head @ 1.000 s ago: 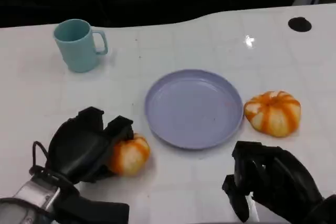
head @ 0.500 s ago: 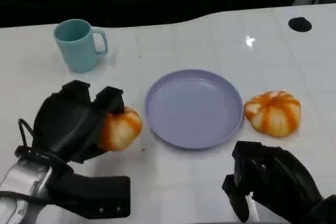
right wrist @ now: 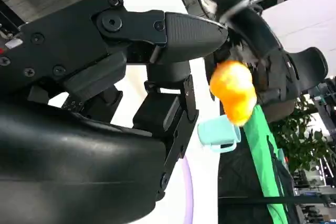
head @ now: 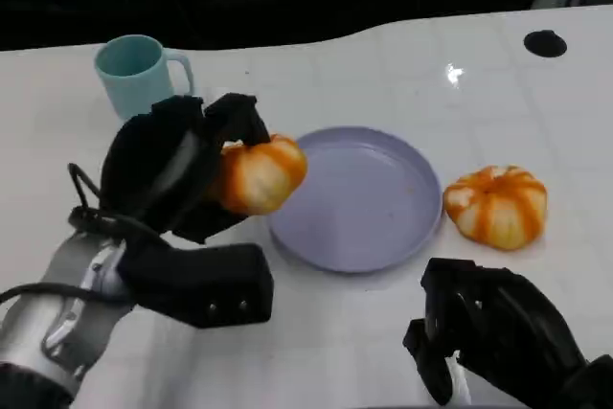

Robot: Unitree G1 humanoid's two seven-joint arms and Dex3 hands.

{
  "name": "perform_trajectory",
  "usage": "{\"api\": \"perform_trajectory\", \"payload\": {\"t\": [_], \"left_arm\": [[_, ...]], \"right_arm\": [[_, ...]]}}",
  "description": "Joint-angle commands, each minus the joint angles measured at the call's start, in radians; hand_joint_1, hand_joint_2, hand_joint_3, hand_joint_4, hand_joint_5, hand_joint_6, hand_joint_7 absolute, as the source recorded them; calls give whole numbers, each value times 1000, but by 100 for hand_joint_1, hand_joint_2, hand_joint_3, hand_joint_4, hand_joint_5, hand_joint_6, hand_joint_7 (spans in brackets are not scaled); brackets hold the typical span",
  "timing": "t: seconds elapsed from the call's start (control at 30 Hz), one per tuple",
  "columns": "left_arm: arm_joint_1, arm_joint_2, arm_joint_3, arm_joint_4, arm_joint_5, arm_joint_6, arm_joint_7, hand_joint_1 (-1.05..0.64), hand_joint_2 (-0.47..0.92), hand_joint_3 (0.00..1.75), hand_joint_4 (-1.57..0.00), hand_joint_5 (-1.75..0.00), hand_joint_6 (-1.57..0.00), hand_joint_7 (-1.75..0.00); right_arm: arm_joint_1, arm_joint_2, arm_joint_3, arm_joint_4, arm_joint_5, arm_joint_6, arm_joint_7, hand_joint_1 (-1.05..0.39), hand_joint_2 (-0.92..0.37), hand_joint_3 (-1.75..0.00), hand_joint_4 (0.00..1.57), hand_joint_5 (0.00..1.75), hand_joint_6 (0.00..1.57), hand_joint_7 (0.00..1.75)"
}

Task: Grasp the bread from the table and place it into the plate.

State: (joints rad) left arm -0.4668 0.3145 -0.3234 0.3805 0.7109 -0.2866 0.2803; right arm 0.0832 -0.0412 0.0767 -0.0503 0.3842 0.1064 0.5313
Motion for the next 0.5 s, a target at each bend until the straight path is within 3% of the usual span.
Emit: {"api": "perform_trajectory", "payload": {"t": [0.03,0.2,0.5], "left_arm": [[-87,-29,-38,117,12,-47,24,-15,35,135,-94,-175,-76,-174],[-166,-75,-79,235,22,-56,9,-20,37,127,-91,-175,-74,-167],[-304,-191,-134,545,24,-135,124,-19,40,128,-97,-175,-76,-175]], "right_arm": [[2,-9,-11,0,6,-3,2,-94,-78,-60,120,167,104,149],[6,-12,-10,-1,0,-2,-1,-94,-78,-60,120,167,105,150],[5,-8,-10,7,2,-7,1,-95,-76,-65,122,167,104,152]]}}
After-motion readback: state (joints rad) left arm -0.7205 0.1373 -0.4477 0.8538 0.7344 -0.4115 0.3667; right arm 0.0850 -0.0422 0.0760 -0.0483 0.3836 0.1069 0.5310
